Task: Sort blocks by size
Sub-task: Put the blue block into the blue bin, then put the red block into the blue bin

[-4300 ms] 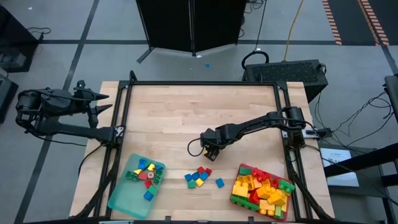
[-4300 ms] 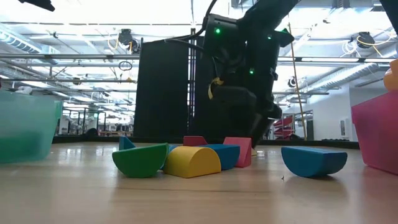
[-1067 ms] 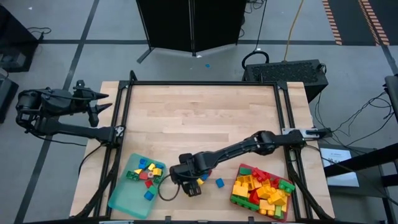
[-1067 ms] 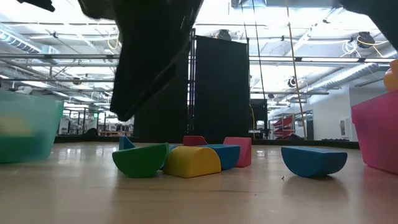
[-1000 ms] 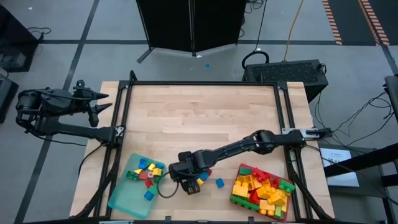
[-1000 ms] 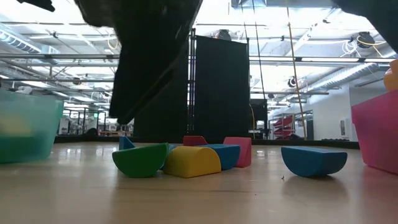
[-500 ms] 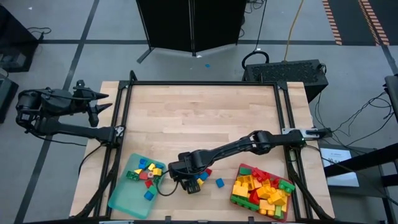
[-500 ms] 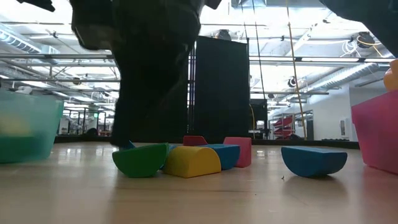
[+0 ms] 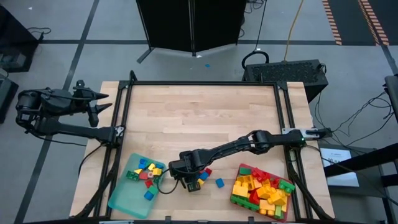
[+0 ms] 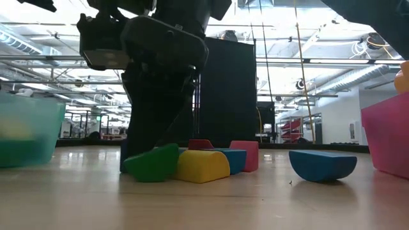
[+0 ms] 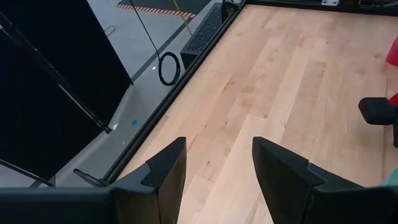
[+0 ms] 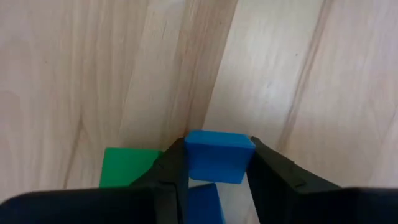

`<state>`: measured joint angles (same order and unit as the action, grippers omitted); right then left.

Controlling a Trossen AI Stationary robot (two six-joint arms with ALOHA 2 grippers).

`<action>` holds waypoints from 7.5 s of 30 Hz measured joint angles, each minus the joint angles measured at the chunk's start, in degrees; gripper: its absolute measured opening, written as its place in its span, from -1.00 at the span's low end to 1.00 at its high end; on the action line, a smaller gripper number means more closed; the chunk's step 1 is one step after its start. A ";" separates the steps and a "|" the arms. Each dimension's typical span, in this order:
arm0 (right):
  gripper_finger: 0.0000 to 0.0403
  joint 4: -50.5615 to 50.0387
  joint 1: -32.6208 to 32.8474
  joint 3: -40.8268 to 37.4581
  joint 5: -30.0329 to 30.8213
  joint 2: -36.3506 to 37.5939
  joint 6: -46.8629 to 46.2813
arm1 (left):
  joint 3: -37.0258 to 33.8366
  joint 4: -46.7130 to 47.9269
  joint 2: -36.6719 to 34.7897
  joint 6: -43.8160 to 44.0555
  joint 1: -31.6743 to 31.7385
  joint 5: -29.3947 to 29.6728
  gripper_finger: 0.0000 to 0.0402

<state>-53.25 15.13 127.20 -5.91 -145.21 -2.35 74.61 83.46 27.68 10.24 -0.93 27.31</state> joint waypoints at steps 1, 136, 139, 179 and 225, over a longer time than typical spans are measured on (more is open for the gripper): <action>-0.46 -0.02 -0.14 0.00 -0.04 0.00 -0.02 | 0.00 0.00 0.00 0.00 0.00 0.00 -0.07; 0.19 -13.22 2.91 -18.25 7.11 10.72 10.56 | -0.02 -0.02 0.00 -0.20 -0.02 0.00 -0.07; 0.04 -12.24 2.92 -18.34 7.02 10.75 10.62 | -0.02 -0.01 0.00 -0.21 -0.01 0.00 -0.07; 0.24 -7.85 2.39 -14.87 4.90 10.75 5.05 | -0.02 0.02 0.02 -0.08 -0.01 0.02 -0.07; -0.84 -10.45 -1.59 -8.58 12.08 12.20 7.39 | 0.00 0.02 0.02 -0.07 0.00 0.02 -0.07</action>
<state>-63.71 13.54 118.61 6.17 -133.01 5.04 74.61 83.48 27.70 10.17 -0.93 27.33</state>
